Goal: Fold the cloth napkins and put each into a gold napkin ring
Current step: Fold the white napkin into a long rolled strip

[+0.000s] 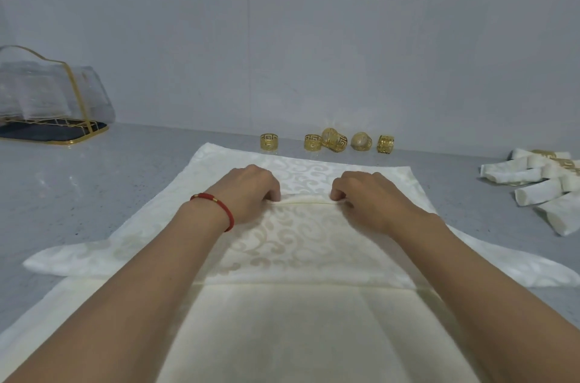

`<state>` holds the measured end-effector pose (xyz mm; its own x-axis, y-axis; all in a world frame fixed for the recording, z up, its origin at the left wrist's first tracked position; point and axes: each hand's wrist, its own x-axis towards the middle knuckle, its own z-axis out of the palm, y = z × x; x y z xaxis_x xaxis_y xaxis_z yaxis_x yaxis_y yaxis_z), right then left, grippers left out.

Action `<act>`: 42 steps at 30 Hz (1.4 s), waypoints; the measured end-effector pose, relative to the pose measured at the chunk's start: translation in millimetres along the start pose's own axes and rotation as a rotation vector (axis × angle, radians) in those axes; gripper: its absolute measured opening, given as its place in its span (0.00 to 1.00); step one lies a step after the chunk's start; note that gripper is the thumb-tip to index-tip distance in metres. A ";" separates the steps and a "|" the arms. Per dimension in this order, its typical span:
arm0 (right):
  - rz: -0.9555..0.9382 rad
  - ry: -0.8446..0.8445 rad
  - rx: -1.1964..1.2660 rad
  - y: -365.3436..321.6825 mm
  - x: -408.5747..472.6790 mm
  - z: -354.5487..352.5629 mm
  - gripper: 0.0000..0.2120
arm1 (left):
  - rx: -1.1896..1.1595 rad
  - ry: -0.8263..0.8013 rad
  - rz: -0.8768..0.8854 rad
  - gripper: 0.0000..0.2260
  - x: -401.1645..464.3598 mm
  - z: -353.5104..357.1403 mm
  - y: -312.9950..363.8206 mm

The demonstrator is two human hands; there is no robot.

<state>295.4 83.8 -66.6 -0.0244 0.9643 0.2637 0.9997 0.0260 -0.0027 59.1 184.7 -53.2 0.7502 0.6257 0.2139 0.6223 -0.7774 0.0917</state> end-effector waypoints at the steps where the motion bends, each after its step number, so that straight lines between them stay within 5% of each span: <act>1: 0.046 0.008 0.076 0.2 -2.7 0.2 0.12 | -0.058 0.016 -0.018 0.13 -2.0 0.5 -2.0; 6: 0.179 0.168 0.388 8.8 -12.2 7.6 0.13 | -0.221 0.141 -0.133 0.11 -3.6 9.5 -2.5; 13: 0.175 0.118 0.264 8.3 -12.6 5.4 0.05 | -0.033 0.110 -0.197 0.06 -0.2 11.8 2.3; 19: 0.080 0.179 0.095 4.8 -18.4 0.8 0.11 | 0.155 0.138 0.027 0.15 0.4 9.5 5.2; 24: 0.106 0.010 0.104 3.2 -21.9 -14.0 0.12 | -0.035 -0.018 -0.039 0.19 -3.9 1.7 0.4; 29: 0.161 0.108 0.276 10.4 -27.2 -3.1 0.10 | -0.190 0.045 -0.143 0.15 -5.4 1.7 -1.7; 32: 0.180 0.081 0.317 17.1 -27.0 2.0 0.12 | -0.154 -0.003 -0.216 0.17 -3.9 2.7 0.4; 37: 0.153 0.082 0.176 14.0 -28.1 -3.3 0.05 | -0.043 0.068 -0.203 0.05 -5.5 2.9 6.5; 42: 0.066 0.069 0.068 7.9 -27.2 -11.9 0.11 | 0.146 0.060 -0.102 0.11 -8.1 -2.3 13.1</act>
<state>304.0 54.6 -62.4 0.0444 0.9442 0.3264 0.9961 -0.0168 -0.0868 60.6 169.4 -51.5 0.6699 0.6921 0.2685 0.7232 -0.6901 -0.0255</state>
